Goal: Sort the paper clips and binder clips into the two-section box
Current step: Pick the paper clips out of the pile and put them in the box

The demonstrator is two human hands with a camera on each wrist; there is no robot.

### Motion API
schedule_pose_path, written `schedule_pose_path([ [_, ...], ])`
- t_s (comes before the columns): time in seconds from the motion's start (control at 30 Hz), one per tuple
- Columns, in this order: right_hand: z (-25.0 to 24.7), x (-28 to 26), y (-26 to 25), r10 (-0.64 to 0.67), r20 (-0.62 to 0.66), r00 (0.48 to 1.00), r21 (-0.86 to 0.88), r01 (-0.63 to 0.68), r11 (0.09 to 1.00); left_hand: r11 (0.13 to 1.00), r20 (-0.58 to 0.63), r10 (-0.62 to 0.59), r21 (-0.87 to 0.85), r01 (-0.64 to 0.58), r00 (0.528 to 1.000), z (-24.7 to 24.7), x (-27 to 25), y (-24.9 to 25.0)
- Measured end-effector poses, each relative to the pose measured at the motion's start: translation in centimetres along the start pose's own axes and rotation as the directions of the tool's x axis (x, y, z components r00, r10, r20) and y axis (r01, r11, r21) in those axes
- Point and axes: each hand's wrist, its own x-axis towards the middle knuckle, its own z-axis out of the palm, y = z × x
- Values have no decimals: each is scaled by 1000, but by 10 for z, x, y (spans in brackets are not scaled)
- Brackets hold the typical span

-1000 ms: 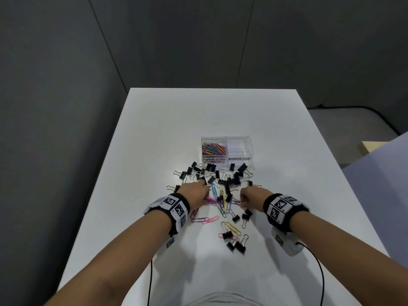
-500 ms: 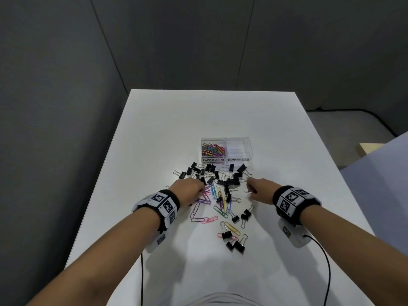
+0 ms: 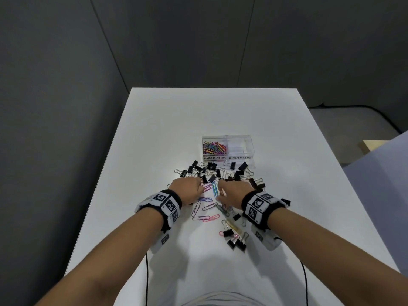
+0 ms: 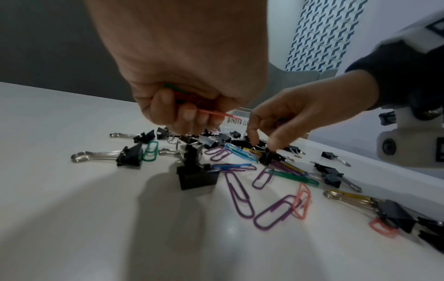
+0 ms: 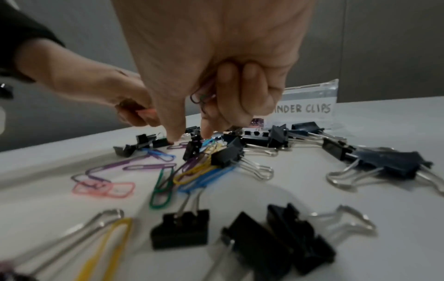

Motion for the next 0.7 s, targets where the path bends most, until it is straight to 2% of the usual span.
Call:
schedule_pose_path([
  [0.13,10,5,1,-96,-11,995,-102,95,990,1000,29,2,8,-2,1000,2,-2,2],
  [0.23,12,4,4,-119,-52,992,-68,115,991,999,67,39,21,-41,997,2,0,1],
  [0.37,3,0,13,-121,-144,982,0,122,993,996,78,62,-63,-57,995,1,1,-2],
  [0.6,-15,-4,46,34,-190,981,22,-31,999,995,74,52,-89,-45,996,3,0,-8],
  [0.7,-15,-8,48,97,-199,975,22,-94,995,998,85,56,-33,-53,995,5,-2,-4],
])
